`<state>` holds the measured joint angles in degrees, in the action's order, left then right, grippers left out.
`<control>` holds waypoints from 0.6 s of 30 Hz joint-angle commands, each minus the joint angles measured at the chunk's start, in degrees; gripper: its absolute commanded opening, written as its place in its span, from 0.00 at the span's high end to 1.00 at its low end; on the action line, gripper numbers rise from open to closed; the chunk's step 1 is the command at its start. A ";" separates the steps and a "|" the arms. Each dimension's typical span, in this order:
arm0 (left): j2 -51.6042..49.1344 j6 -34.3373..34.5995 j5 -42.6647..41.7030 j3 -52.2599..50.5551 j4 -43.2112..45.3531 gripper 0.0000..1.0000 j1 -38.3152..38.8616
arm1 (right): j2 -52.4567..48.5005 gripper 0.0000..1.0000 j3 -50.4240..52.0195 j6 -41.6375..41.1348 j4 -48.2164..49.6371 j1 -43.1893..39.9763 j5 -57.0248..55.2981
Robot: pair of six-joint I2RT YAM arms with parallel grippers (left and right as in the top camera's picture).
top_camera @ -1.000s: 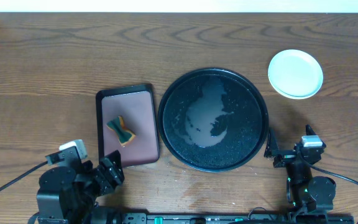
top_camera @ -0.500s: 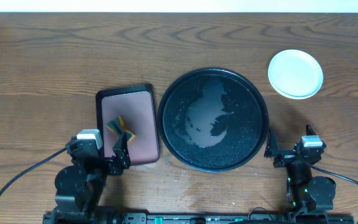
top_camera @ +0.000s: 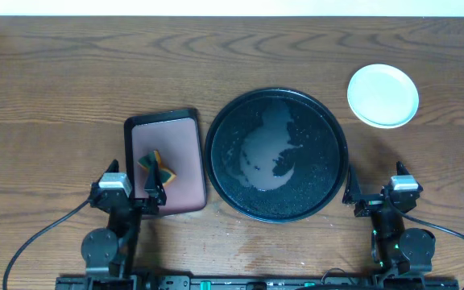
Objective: Clean dirty plates on tray and stack at the side
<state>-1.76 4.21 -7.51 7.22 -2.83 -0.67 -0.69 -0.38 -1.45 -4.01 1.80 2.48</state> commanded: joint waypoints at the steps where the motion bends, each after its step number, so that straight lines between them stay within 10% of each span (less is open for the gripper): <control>1: 1.66 -3.63 0.20 -3.61 5.05 0.18 -0.28 | 0.39 0.01 0.02 -0.37 -0.26 -0.63 -0.72; 18: 1.68 -5.07 0.90 -7.02 4.46 0.18 -4.13 | 0.39 0.01 0.02 -0.37 -0.26 -0.63 -0.72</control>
<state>-0.58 -0.05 -7.29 0.43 3.68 -3.49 -0.67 -0.38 -1.45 -3.99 1.80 2.50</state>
